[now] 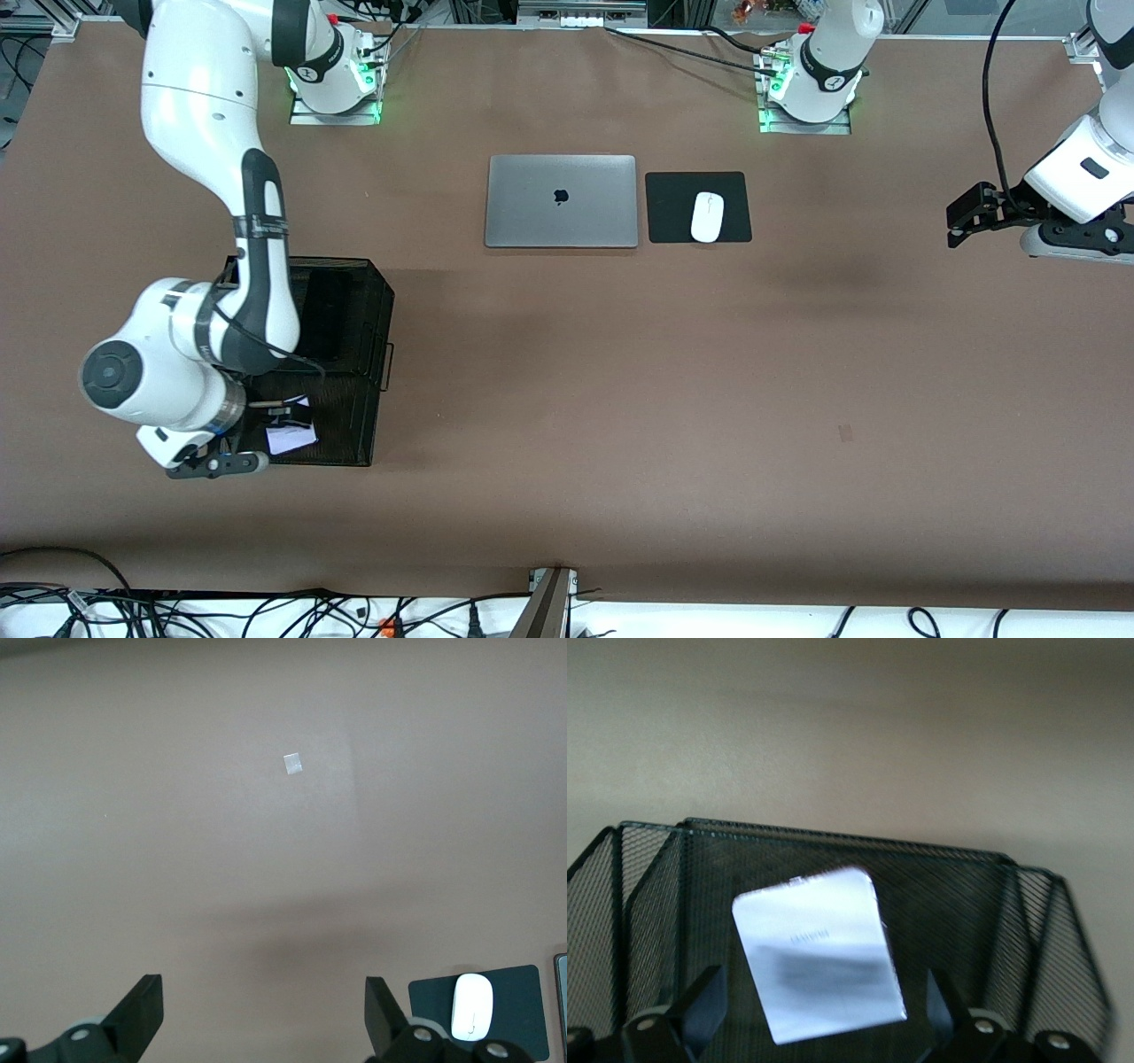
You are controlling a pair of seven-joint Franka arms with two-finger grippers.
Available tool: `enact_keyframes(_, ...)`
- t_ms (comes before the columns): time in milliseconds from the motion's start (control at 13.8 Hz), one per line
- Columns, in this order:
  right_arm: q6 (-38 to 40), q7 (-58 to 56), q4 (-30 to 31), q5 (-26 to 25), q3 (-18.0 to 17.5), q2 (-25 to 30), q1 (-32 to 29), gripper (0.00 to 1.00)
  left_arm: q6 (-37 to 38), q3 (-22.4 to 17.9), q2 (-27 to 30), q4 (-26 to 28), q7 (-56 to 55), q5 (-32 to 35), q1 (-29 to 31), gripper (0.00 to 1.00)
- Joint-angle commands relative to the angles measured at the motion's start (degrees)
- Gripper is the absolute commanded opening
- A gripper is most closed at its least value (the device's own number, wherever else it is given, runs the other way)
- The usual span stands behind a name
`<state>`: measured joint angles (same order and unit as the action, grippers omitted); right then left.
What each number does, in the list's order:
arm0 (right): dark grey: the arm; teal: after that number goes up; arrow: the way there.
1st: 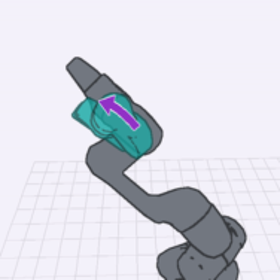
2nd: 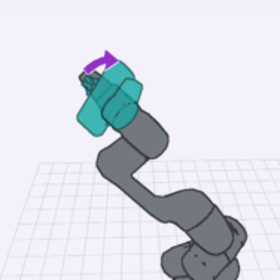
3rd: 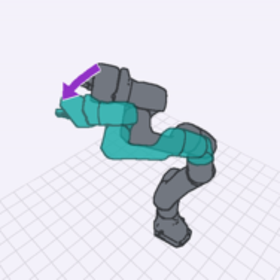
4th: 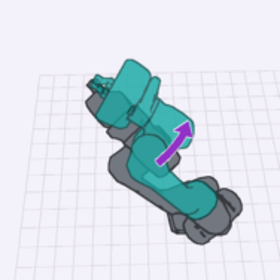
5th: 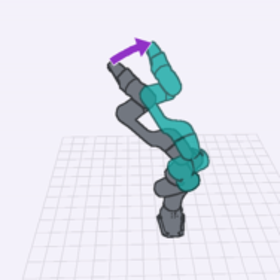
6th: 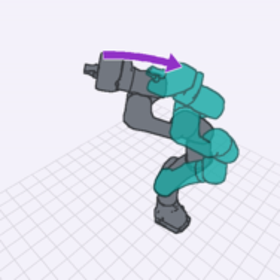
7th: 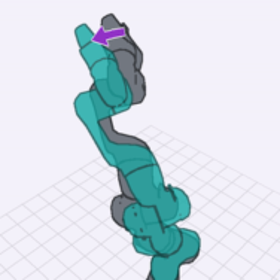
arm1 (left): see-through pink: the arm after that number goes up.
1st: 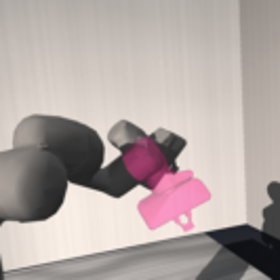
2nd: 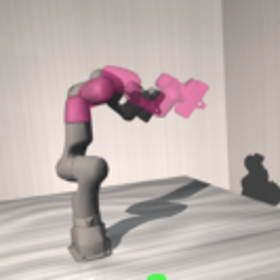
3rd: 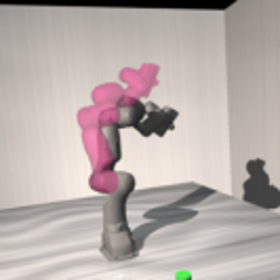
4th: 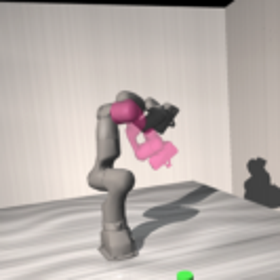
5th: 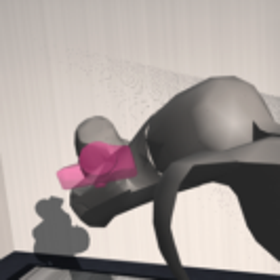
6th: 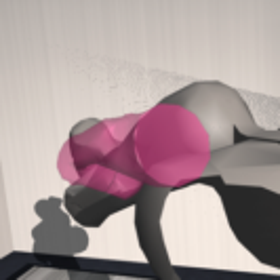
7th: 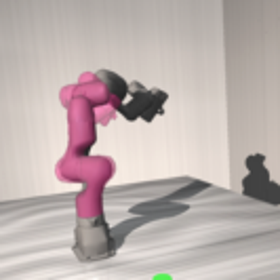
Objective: Place phones with both arms
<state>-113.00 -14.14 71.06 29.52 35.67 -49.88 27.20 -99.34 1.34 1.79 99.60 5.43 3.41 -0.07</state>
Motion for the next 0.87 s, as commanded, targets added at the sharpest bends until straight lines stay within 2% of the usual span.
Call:
enact_keyframes(0,8.21,0.34,0.04,0.02,1.77,6.44,0.22,1.00,1.34,0.06,-0.65,-1.69,1.43,-1.65,0.43,1.00)
enact_keyframes(218,14.55,0.60,0.92,-8.31,1.77,14.61,1.53,1.00,1.34,0.06,-0.65,-1.69,1.43,-1.65,0.43,1.00)
enact_keyframes(363,18.85,0.69,2.58,-11.83,1.86,19.00,1.89,1.00,1.34,0.06,-0.65,-1.69,1.43,-1.65,0.43,1.00)
enact_keyframes(581,19.67,1.21,10.12,-17.80,1.34,27.96,2.77,1.00,1.34,0.06,-0.65,-1.69,1.43,-1.65,0.51,1.00)
enact_keyframes(653,19.31,2.52,12.50,-20.26,0.72,31.04,2.68,1.00,1.43,0.06,-0.65,-1.60,1.43,-1.65,0.51,1.00)
enact_keyframes(798,18.61,3.67,16.90,-24.05,-4.96,36.14,-1.68,1.00,1.61,0.06,-0.65,-1.69,1.43,-1.65,0.51,1.00)
